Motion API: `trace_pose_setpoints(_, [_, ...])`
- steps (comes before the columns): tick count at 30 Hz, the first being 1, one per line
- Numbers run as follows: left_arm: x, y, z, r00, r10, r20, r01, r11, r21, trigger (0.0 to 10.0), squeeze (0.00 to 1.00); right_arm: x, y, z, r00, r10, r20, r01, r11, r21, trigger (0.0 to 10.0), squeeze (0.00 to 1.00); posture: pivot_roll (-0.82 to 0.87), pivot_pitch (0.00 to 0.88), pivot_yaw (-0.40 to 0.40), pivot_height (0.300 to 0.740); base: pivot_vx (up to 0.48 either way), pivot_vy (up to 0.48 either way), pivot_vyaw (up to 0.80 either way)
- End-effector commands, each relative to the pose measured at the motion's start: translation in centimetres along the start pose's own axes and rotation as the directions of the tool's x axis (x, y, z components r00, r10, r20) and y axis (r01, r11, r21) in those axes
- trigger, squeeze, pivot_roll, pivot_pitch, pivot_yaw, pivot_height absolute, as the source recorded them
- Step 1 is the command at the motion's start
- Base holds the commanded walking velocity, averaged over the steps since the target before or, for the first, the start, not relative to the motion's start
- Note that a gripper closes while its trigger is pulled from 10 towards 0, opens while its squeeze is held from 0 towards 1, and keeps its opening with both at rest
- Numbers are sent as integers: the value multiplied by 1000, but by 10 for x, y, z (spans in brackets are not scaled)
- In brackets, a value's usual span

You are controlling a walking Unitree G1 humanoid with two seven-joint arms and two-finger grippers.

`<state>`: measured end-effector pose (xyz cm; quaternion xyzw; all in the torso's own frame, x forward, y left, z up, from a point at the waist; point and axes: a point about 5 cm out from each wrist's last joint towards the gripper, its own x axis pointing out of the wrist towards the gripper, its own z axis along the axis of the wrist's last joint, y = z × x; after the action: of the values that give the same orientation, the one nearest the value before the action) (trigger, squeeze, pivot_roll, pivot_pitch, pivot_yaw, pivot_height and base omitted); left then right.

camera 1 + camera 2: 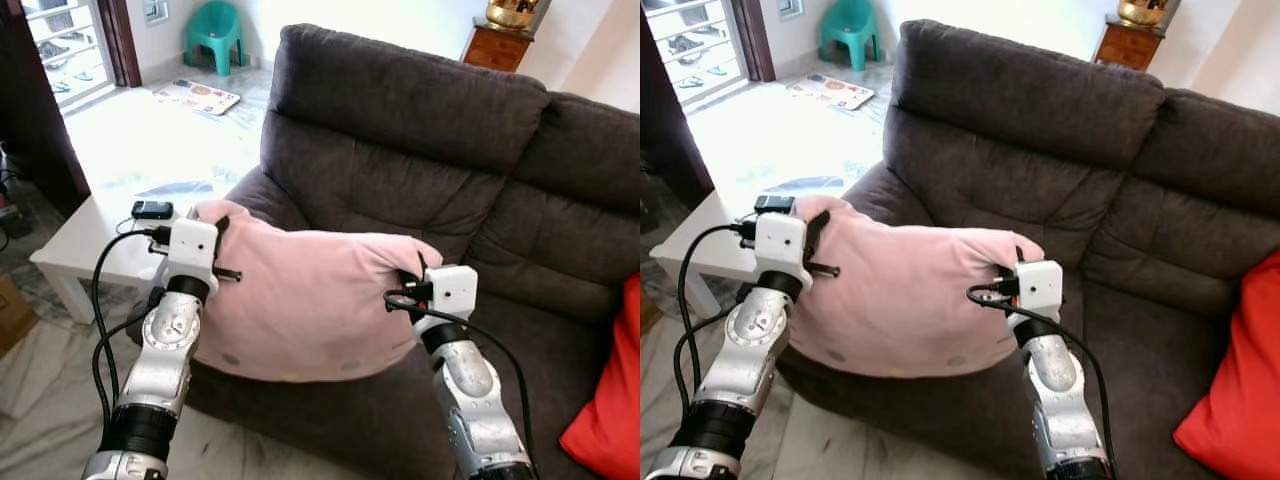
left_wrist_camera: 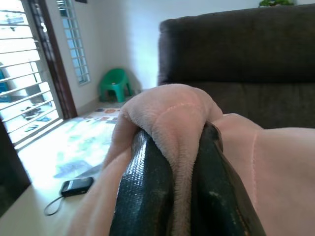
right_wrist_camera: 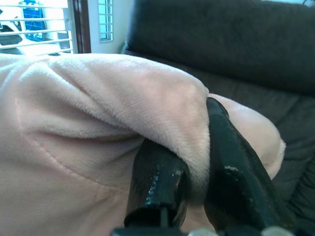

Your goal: Move the pillow to the sofa from floor

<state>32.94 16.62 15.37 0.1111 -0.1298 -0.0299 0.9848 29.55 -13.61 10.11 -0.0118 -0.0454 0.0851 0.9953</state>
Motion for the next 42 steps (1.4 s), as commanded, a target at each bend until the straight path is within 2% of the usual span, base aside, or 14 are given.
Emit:
trace_pose_setpoints(1, [8, -12, 18, 996, -44, 73, 45, 999, -10, 10000, 0, 0, -10, 8, 999, -27, 38, 27, 999, -19, 10000, 0, 115, 0, -132, 740, 319, 0, 0])
trace_pose_setpoints(14, [6, -14, 14, 997, -57, 55, 58, 998, -22, 10000, 0, 0, -10, 8, 999, -30, 35, 30, 999, -18, 10000, 0, 115, 0, -132, 740, 321, 0, 0])
trace_pose_setpoints(19, [4, -22, 1, 992, -123, -32, 118, 983, -144, 10000, 0, 2, -10, 7, 999, -33, 25, 33, 999, -31, 10000, 0, 118, 0, -136, 740, 119, 0, 0])
trace_pose_setpoints(25, [-2, -29, -13, 978, -180, -105, 164, 975, -147, 10000, 0, 8, -16, 4, 998, -57, -14, 56, 994, -90, 10000, 0, 119, 0, -143, 740, 0, 0, 0])
trace_pose_setpoints(28, [-4, -31, -22, 966, -192, -172, 161, 970, -181, 10000, 0, 21, -14, 5, 998, -46, -41, 41, 990, -133, 10000, 0, 121, 0, -147, 740, 0, 0, 0])
trace_pose_setpoints(32, [-7, -35, -27, 949, -237, -210, 186, 954, -237, 10000, 0, 37, -9, 7, 996, -43, -81, 26, 978, -206, 10000, 0, 125, 0, -152, 740, 0, 0, 0])
trace_pose_setpoints(34, [-8, -37, -28, 942, -258, -213, 205, 949, -239, 10000, 0, 42, -9, 7, 994, -55, -94, 32, 971, -239, 10000, 0, 129, 0, -154, 740, 0, 0, 0])
trace_pose_setpoints(36, [-9, -42, -26, 935, -293, -199, 233, 932, -279, 10000, 0, 51, -7, 6, 990, -66, -124, 32, 965, -260, 10000, 0, 128, 0, -154, 740, 0, 0, 0])
trace_pose_setpoints(39, [-10, -47, -23, 925, -330, -186, 262, 912, -315, 10000, 0, 61, -1, 9, 990, -49, -136, 10, 962, -272, 10000, 0, 132, 0, -154, 740, 0, 0, 0])
trace_pose_setpoints(41, [-10, -52, -21, 913, -366, -180, 293, 896, -332, 10000, 0, 74, 9, 14, 990, -26, -142, -14, 962, -273, 10000, 0, 135, 0, -157, 740, 0, 0, 0])
trace_pose_setpoints(42, [-10, -52, -21, 913, -366, -180, 293, 896, -332, 10000, 0, 74, 9, 14, 990, -26, -142, -14, 962, -273, 10000, 0, 135, 0, -157, 740, 0, 0, 0])
